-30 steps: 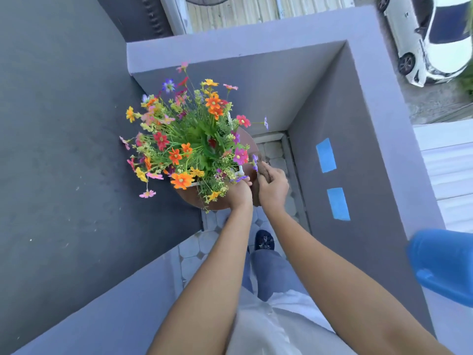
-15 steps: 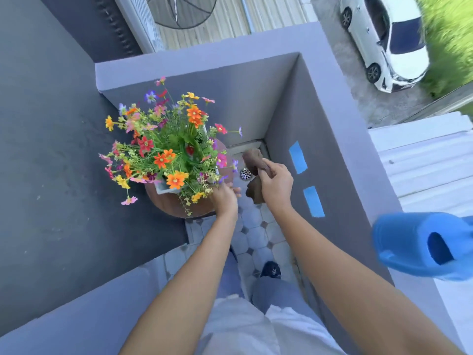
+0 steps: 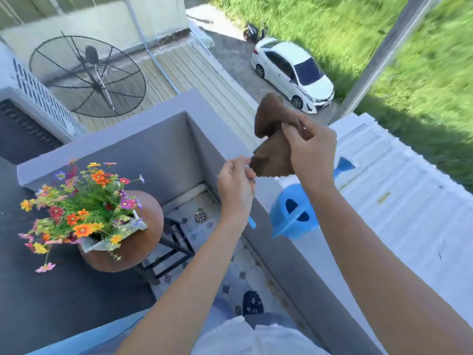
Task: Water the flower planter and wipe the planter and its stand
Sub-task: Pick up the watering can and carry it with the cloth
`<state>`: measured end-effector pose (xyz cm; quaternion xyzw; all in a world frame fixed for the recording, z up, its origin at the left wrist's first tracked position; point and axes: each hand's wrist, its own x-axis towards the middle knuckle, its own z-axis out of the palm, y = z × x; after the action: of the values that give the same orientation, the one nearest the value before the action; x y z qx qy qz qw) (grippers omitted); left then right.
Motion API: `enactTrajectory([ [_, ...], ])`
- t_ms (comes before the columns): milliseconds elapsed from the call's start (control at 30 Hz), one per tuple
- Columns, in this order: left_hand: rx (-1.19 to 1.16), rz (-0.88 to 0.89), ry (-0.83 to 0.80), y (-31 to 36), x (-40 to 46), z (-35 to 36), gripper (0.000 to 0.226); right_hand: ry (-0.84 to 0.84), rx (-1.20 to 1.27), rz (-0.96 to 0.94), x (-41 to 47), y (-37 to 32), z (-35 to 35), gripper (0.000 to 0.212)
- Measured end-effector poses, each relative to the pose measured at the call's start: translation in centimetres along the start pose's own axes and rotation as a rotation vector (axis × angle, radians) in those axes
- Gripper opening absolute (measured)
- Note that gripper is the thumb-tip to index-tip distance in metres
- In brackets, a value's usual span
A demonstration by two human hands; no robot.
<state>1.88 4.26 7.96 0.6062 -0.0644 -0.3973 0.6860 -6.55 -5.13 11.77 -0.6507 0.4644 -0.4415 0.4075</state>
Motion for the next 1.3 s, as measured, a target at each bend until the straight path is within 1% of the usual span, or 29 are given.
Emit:
enactTrajectory([
  [100,0.007,-0.100,-0.111,-1.2,-2.5,5.5,0.021,0.130,-0.022,0.005,1.2,0.4,-6.1,0.026],
  [233,-0.017,-0.298,-0.195,-5.1,-5.3,11.1,0.026,0.232,-0.023,0.094,1.1,2.0,-12.4,0.030],
  [367,-0.056,-0.516,-0.132,-9.8,-6.5,14.2,0.030,0.297,-0.009,0.145,0.4,3.4,-16.3,0.028],
  [467,-0.136,-0.579,-0.039,-11.7,-6.6,14.9,0.030,0.301,-0.017,0.167,-0.3,4.2,-17.4,0.026],
  [567,-0.170,-0.532,-0.003,-12.4,-6.7,15.5,0.033,0.285,0.001,0.196,-0.8,5.3,-17.5,0.027],
  [667,-0.201,-0.492,0.014,-13.1,-7.0,16.0,0.046,0.257,0.024,0.217,-1.1,5.6,-17.4,0.028],
  [733,-0.251,-0.486,0.046,-13.5,-6.9,16.1,0.050,0.244,0.052,0.221,-1.0,5.7,-17.2,0.027],
  [833,-0.339,-0.506,0.087,-13.7,-6.0,16.1,0.048,0.229,0.070,0.232,-0.8,5.9,-16.7,0.028],
  [933,-0.377,-0.558,0.080,-13.8,-4.8,16.2,0.050,0.201,0.074,0.256,-0.6,6.3,-16.2,0.029],
  [1000,-0.335,-0.554,0.077,-13.5,-4.5,15.9,0.046,0.183,0.072,0.259,-0.6,6.5,-15.8,0.029],
  [1133,-0.190,-0.441,0.073,-13.2,-3.7,13.5,0.030,0.116,0.090,0.241,-0.6,6.9,-15.1,0.029],
  [1200,-0.115,-0.382,0.058,-12.6,-3.0,11.6,0.032,0.072,0.101,0.247,-0.7,7.0,-14.5,0.028],
  [1300,-0.037,-0.303,0.087,-11.2,-1.8,8.5,0.037,0.015,0.139,0.251,-0.8,6.7,-13.3,0.027],
])
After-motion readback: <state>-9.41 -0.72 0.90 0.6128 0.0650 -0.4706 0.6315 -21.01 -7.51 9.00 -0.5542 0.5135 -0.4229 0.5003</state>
